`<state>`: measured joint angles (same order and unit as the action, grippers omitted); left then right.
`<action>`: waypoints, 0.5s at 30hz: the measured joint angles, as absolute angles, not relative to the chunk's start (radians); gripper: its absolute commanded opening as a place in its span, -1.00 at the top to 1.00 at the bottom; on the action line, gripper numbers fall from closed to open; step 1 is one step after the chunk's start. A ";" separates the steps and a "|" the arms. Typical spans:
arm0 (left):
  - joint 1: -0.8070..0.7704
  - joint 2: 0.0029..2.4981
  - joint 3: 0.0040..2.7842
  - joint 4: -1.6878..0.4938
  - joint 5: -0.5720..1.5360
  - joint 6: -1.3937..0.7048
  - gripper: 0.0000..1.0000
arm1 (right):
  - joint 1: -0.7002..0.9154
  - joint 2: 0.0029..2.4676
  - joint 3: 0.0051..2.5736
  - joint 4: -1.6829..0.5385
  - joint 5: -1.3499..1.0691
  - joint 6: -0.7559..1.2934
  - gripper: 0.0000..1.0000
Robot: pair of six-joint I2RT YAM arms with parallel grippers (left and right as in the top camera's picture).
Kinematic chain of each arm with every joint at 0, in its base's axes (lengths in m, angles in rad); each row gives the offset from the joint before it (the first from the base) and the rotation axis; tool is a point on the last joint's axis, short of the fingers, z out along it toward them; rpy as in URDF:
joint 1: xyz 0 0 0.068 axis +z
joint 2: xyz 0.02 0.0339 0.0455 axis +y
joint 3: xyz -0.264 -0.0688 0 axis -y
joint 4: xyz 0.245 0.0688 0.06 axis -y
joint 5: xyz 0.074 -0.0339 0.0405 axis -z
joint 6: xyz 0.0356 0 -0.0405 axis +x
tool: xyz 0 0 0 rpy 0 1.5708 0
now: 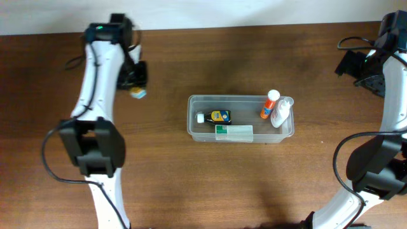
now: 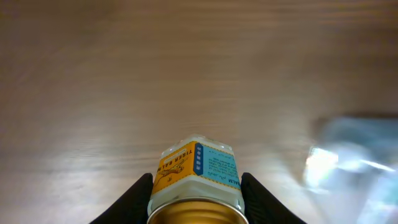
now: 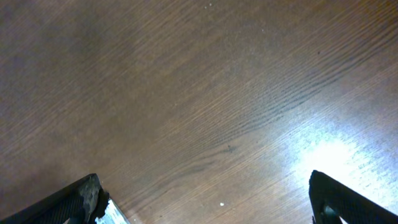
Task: Pack container
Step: 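Lift the gold-lid jar and carry it over the container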
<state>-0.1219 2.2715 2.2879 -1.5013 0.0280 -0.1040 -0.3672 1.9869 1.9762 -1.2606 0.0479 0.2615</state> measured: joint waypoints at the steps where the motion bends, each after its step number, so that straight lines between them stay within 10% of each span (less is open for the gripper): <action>1: -0.155 2.271 2.314 -1.505 0.039 -0.099 0.21 | -0.367 1.987 1.976 -1.260 0.047 0.262 -0.97; 15: -0.525 2.271 2.431 -1.507 0.121 -0.071 0.20 | -0.367 1.987 1.976 -1.260 0.047 0.262 -0.97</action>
